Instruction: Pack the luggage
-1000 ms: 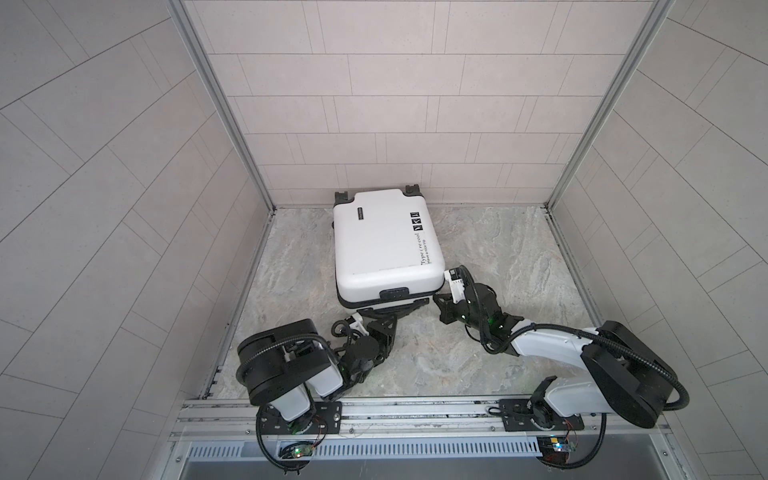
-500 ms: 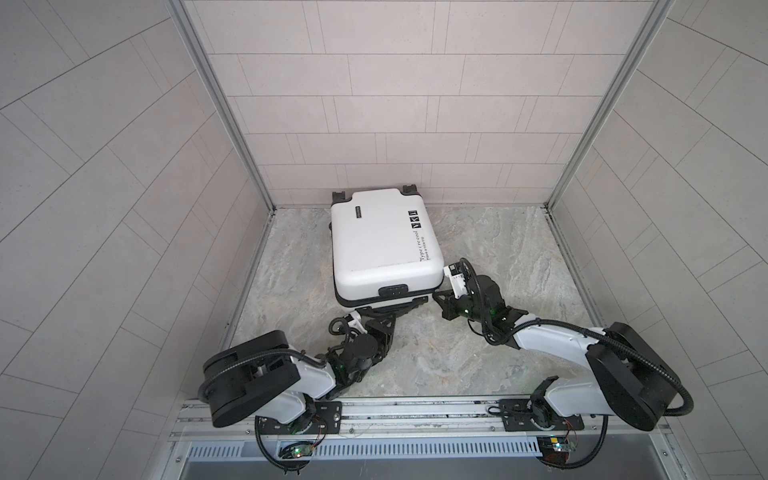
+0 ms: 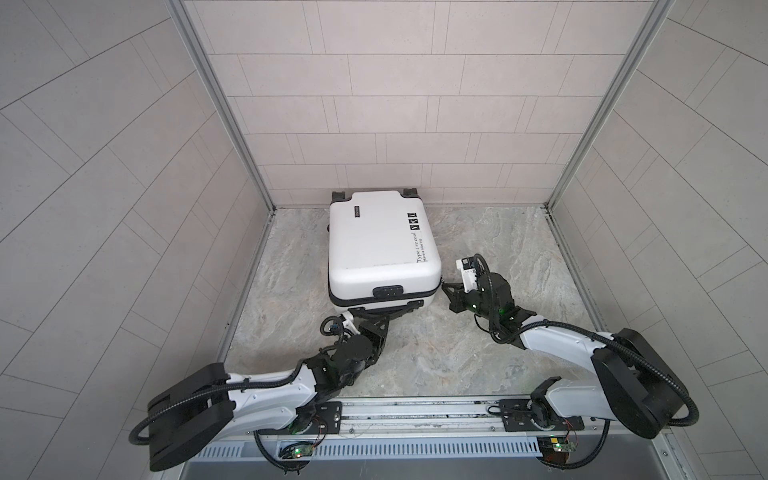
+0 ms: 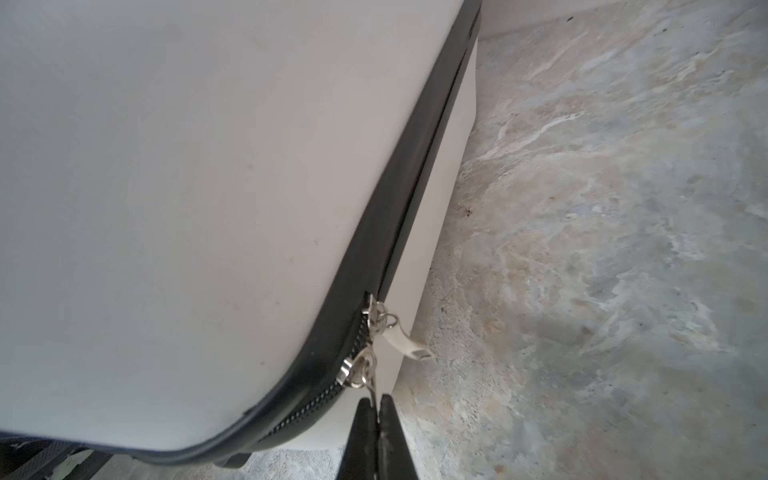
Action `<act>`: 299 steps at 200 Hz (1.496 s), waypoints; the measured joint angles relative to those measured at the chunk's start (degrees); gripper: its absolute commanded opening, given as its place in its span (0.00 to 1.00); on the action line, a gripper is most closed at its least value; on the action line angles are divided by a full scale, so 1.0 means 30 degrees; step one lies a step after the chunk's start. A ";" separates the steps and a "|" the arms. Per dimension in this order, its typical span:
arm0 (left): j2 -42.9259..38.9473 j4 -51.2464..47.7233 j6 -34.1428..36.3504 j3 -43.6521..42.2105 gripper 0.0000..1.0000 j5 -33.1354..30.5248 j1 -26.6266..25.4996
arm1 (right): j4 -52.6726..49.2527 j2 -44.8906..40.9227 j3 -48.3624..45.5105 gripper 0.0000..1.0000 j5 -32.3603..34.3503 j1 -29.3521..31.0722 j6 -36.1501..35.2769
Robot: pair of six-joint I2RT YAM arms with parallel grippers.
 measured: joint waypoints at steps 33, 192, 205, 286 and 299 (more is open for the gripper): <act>-0.0350 -0.0736 0.0000 0.0000 0.00 -0.0087 0.0000 | -0.0291 0.0546 0.0510 0.00 -0.1027 -0.0219 -0.0459; -0.2419 -1.6517 1.2713 1.1599 0.75 -0.0408 0.0029 | -0.7526 0.0146 0.4284 0.57 0.1712 -0.4014 -0.2200; -0.2280 -1.8119 1.4666 1.3588 0.76 -0.1188 0.0029 | -0.8189 -0.0211 0.4503 0.58 0.1909 -0.4065 -0.2084; -0.2127 -2.1471 2.0830 1.8833 0.86 0.6258 1.8411 | -1.1315 -0.0874 0.8174 0.99 0.0350 -0.4211 -0.1770; -0.1290 -2.0487 2.0043 1.8302 1.00 0.8932 2.1274 | -1.1591 -0.0597 0.8830 0.99 -0.0452 -0.4240 -0.1377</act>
